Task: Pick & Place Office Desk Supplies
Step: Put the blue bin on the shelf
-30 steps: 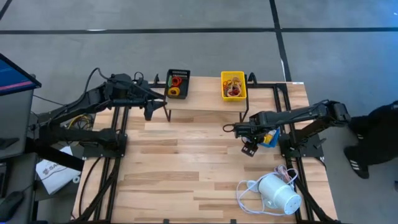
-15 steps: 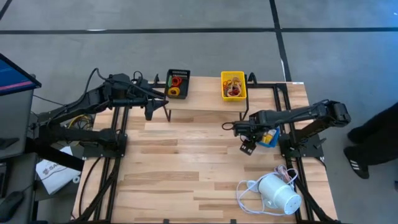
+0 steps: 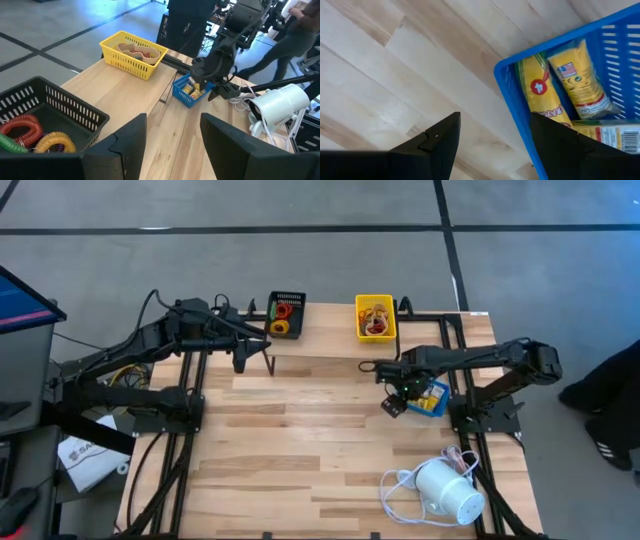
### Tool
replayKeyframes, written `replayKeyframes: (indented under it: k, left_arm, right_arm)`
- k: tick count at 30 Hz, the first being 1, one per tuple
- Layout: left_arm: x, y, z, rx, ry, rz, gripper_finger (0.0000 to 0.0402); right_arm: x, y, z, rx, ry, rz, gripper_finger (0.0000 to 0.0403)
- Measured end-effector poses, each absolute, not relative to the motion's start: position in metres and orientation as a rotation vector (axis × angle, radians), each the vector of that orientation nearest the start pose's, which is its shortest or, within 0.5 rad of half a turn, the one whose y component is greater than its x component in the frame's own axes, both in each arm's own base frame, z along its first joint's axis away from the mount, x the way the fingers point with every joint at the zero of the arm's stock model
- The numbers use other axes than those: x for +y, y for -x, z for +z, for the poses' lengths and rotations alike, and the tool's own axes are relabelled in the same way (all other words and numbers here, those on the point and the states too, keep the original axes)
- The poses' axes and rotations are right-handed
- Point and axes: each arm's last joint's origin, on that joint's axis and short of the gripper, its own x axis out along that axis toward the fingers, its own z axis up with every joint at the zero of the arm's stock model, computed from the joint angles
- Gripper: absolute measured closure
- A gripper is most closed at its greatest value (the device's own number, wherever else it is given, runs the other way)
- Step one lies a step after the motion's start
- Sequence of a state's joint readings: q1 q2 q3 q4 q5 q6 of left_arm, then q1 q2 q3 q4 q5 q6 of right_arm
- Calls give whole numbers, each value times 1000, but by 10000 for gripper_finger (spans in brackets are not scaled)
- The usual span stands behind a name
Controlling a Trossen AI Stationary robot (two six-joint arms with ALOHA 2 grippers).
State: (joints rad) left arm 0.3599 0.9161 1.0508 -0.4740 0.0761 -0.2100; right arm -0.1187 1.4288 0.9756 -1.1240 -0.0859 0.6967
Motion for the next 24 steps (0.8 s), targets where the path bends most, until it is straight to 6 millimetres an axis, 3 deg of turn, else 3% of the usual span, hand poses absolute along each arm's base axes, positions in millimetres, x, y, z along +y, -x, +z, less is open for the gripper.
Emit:
replayKeyframes:
  k: [13, 24]
  left_arm:
    - [63, -174, 373, 303, 273, 314, 220]
    - [63, -174, 373, 304, 267, 313, 220]
  right_arm:
    - [-30, -230, 214, 1457, -594, -570, 167]
    - [-33, -217, 179, 1484, -657, -572, 167]
